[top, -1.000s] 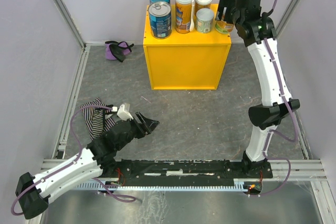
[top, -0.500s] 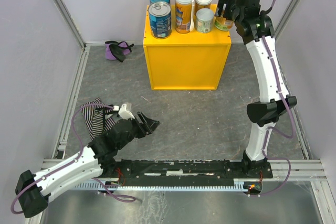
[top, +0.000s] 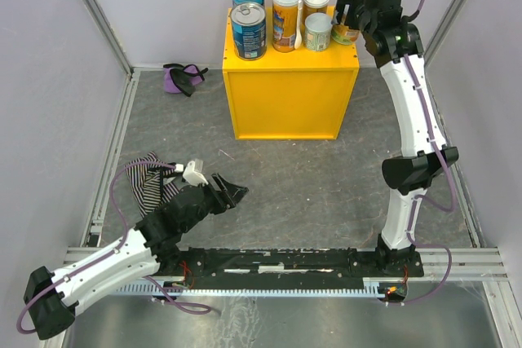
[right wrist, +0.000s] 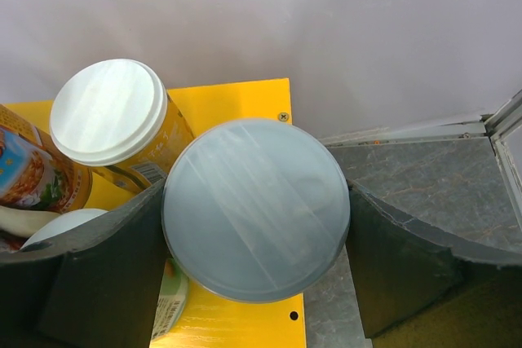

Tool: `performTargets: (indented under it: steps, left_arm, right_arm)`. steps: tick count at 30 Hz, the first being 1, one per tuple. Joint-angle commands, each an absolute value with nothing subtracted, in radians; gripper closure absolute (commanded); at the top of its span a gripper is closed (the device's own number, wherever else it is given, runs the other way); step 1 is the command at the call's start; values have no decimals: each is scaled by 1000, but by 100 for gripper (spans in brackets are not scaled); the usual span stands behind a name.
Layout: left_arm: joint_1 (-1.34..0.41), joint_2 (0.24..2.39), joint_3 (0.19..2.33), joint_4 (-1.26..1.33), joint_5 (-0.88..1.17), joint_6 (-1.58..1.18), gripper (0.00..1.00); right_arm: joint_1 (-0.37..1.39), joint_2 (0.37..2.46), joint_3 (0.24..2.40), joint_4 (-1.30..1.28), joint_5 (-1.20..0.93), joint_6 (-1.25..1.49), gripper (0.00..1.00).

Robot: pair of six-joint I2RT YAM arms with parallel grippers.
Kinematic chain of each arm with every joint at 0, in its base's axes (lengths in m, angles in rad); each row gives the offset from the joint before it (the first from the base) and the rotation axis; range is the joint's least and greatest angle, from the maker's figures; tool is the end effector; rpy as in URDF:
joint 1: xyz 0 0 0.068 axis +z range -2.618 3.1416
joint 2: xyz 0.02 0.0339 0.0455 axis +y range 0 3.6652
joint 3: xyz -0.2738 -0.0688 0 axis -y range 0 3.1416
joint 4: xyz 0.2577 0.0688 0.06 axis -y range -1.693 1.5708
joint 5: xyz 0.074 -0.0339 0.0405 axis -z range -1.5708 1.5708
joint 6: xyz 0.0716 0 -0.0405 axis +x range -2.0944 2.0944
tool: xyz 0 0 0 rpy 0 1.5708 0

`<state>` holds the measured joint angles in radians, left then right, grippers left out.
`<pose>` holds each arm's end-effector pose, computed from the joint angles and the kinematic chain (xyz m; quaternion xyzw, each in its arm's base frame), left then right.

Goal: Place and organize the canned foods onto the counter

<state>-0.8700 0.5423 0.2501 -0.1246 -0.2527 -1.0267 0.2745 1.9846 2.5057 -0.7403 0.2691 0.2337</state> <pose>0.1301 -0.1265 0.1800 -0.1336 0.8235 -0.3781 0.4013 0.4511 0.1073 0.5134 0.0681 0.7747 0.0545 0.6263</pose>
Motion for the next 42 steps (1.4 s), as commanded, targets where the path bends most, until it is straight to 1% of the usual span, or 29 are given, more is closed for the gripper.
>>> performTargets:
  steps: [1, 9, 12, 15, 17, 19, 21, 22, 25, 30, 38, 39, 42]
  left_arm:
    - [-863, 533, 268, -90, -256, -994, 23]
    - [-863, 546, 270, -85, -253, -989, 23]
    - [-862, 551, 271, -79, -255, -985, 23]
    - [-862, 555, 272, -75, -255, -985, 23]
    - [-862, 557, 272, -73, -256, -986, 23]
    - [-862, 559, 270, -66, -256, -987, 23]
    - [-862, 564, 269, -59, -254, -990, 23]
    - [-861, 565, 268, -56, -254, -991, 23]
    - [-862, 570, 267, -48, -252, -993, 23]
    - [-862, 575, 267, -38, -246, -998, 23]
    - [-862, 586, 273, -31, -239, -997, 23]
    - [-862, 585, 273, -32, -238, -997, 23]
    - [-863, 579, 272, -33, -238, -1001, 23]
  right_arm:
    - [278, 1999, 2561, -630, 230, 241, 99]
    - [278, 2017, 2577, -629, 224, 238, 99]
    - [278, 2023, 2583, -630, 218, 239, 97]
    - [277, 2028, 2586, -632, 207, 245, 90]
    - [278, 2031, 2589, -636, 196, 248, 84]
    - [278, 2034, 2591, -641, 189, 251, 71]
    - [278, 2031, 2591, -642, 187, 253, 54]
    - [278, 2030, 2591, -642, 187, 253, 48]
    - [278, 2027, 2591, -640, 183, 253, 37]
    - [278, 2016, 2580, -641, 176, 252, 28]
    - [277, 2008, 2570, -639, 162, 253, 22]
    - [278, 2007, 2570, -638, 159, 256, 19]
    - [278, 2008, 2570, -639, 153, 260, 16]
